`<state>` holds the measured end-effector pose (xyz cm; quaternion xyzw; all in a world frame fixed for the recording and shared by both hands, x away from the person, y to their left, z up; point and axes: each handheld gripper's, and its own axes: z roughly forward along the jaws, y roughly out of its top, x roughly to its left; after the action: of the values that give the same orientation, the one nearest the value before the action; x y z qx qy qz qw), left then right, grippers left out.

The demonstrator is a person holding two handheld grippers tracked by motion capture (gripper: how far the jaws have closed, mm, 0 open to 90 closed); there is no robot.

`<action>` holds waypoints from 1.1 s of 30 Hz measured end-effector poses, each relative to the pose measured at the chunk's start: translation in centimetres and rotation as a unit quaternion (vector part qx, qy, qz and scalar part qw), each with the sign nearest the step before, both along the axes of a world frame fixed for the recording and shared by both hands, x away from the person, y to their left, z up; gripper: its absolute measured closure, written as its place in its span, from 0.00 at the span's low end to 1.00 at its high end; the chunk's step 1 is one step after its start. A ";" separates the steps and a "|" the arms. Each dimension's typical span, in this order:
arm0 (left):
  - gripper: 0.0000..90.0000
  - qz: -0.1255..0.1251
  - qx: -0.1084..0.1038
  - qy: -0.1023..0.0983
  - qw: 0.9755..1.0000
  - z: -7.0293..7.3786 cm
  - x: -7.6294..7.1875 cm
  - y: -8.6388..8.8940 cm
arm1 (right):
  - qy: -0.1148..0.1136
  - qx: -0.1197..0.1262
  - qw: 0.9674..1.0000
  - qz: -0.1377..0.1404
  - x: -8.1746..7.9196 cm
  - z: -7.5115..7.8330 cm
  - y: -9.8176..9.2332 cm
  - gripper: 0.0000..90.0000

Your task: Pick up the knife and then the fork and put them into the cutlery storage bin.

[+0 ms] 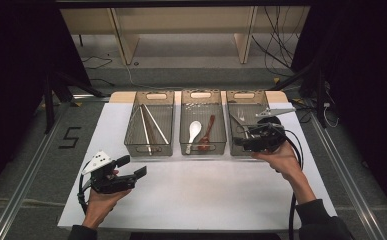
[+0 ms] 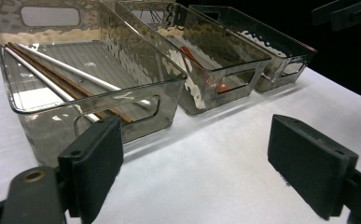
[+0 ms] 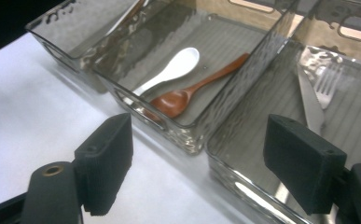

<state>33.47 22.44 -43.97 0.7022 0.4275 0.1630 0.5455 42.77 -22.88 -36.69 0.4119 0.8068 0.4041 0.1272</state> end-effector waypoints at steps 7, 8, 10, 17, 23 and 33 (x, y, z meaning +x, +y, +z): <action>0.20 -0.002 -0.002 0.001 1.000 0.0 0.0 -0.2 | -0.014 0.010 1.000 0.009 -1.5 -0.9 0.3 0.28; 0.20 -0.002 -0.002 0.002 1.000 0.0 0.0 -0.2 | -0.016 0.013 1.000 0.011 -1.7 -1.0 0.4 0.27; 0.20 -0.003 -0.002 0.002 1.000 0.0 0.0 -0.2 | -0.020 0.020 1.000 0.013 -2.2 -1.2 0.5 0.27; 0.20 -0.007 0.002 0.003 1.000 0.0 0.0 -0.3 | -0.030 0.032 0.999 0.024 -3.5 -1.6 0.8 0.26; 0.20 -0.008 0.000 0.003 1.000 0.0 -0.1 -0.4 | -0.038 0.045 0.998 0.022 -4.5 -2.2 0.6 0.26; 0.20 -0.015 0.001 0.004 1.000 0.0 -0.1 -0.6 | -0.043 0.064 0.997 0.022 -6.5 -3.8 0.1 0.25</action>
<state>33.33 21.83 -43.98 0.7097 0.4187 0.1527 0.5456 36.27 -22.78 -40.49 0.3838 0.7818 0.4749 0.1266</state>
